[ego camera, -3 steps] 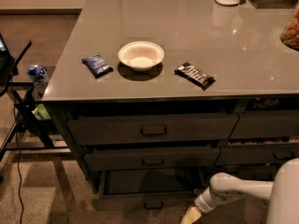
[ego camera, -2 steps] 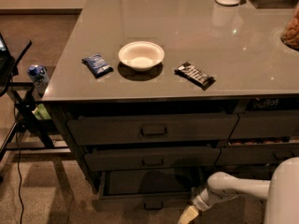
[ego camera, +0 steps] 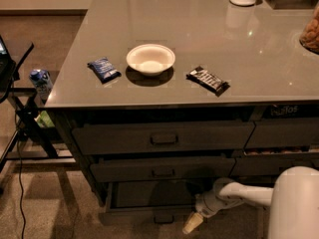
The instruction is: Open bottom drawer
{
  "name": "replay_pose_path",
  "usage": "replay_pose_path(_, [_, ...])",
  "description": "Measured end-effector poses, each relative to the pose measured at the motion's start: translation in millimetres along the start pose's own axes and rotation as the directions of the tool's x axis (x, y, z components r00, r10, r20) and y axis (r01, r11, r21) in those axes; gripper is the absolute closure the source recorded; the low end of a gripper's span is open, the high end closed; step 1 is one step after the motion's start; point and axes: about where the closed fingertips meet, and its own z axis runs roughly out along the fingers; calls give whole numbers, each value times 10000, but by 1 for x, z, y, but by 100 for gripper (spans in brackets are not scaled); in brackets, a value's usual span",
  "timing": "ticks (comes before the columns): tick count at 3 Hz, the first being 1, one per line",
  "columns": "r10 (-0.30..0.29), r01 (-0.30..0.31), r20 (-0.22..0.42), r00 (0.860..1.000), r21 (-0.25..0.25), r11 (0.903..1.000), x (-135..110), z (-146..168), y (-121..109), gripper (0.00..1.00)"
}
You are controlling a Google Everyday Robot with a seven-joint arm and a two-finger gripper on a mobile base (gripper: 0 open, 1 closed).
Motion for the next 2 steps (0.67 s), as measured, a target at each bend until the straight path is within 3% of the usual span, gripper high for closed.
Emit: replay_pose_path(2, [-44, 35, -291, 9996, -311, 9995, 5, 33, -13, 0])
